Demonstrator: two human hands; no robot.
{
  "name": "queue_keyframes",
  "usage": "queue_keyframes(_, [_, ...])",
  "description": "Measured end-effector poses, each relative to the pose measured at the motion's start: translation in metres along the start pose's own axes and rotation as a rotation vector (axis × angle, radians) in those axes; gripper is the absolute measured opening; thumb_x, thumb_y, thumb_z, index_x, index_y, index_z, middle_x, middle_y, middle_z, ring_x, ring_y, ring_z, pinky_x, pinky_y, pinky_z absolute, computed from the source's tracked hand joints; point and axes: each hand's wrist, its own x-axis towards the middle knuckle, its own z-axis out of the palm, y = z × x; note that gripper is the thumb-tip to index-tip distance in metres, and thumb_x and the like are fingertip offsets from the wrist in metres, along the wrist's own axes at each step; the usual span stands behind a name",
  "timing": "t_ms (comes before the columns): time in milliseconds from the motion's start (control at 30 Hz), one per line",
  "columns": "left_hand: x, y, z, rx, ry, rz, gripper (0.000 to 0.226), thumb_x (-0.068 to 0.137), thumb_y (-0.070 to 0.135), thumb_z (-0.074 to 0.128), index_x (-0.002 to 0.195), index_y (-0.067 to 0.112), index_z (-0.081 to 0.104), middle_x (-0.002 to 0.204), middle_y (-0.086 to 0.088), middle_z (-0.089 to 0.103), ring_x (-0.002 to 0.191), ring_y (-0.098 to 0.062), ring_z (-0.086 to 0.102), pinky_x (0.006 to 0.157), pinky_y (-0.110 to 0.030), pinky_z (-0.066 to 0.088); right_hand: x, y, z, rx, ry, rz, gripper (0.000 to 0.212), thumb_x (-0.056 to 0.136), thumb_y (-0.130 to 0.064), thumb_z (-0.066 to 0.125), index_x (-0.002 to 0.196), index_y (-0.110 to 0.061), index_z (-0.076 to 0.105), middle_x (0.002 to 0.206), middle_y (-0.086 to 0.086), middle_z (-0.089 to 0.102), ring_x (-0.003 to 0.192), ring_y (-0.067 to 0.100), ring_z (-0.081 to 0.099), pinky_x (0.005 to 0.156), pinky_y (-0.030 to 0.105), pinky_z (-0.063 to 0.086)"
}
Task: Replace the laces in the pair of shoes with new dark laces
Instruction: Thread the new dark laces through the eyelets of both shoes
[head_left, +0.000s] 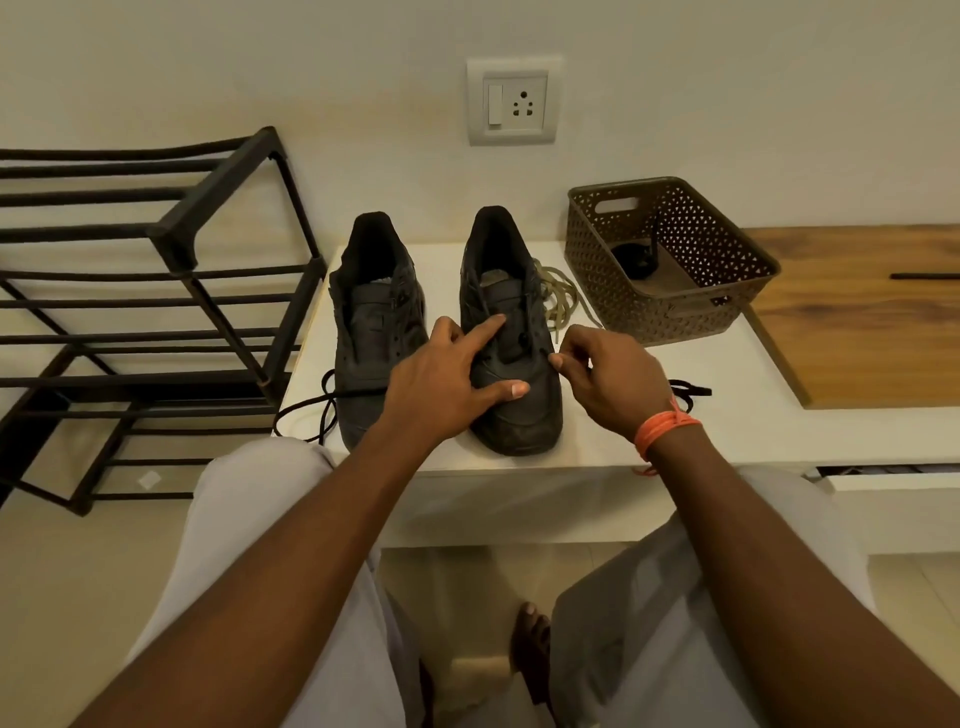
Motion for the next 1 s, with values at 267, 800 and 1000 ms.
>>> queue_keyframes(267, [0.004, 0.0, -0.002, -0.062, 0.026, -0.001, 0.08, 0.073, 0.072, 0.062, 0.142, 0.044, 0.033, 0.125, 0.002, 0.047, 0.105, -0.019, 0.056, 0.086, -0.034, 0.049, -0.01, 0.038, -0.029, 0.017, -0.188, 0.313, 0.024, 0.088, -0.036, 0.067, 0.076, -0.016, 0.066, 0.078, 0.001, 0.068, 0.081, 0.023, 0.064, 0.079, 0.038, 0.052])
queue_keyframes(800, [0.002, -0.003, -0.011, 0.141, 0.212, -0.048, 0.026, 0.097, 0.044, 0.047, 0.094, 0.026, 0.064, 0.094, 0.009, 0.064, 0.095, -0.017, 0.053, 0.091, -0.038, 0.037, 0.008, 0.005, 0.0, 0.06, 0.036, 0.141, 0.02, 0.091, -0.038, 0.062, 0.083, -0.02, 0.065, 0.081, -0.004, 0.066, 0.077, 0.018, 0.06, 0.066, 0.032, 0.049])
queue_keyframes(1000, [0.003, -0.004, -0.011, 0.088, 0.153, -0.073, 0.026, 0.097, 0.044, 0.047, 0.093, 0.024, 0.063, 0.094, 0.007, 0.061, 0.094, -0.017, 0.055, 0.092, -0.036, 0.033, 0.007, 0.001, -0.007, 0.173, 0.055, 0.187, 0.019, 0.084, -0.032, 0.072, 0.08, -0.017, 0.061, 0.067, -0.002, 0.061, 0.064, 0.013, 0.057, 0.062, 0.025, 0.042])
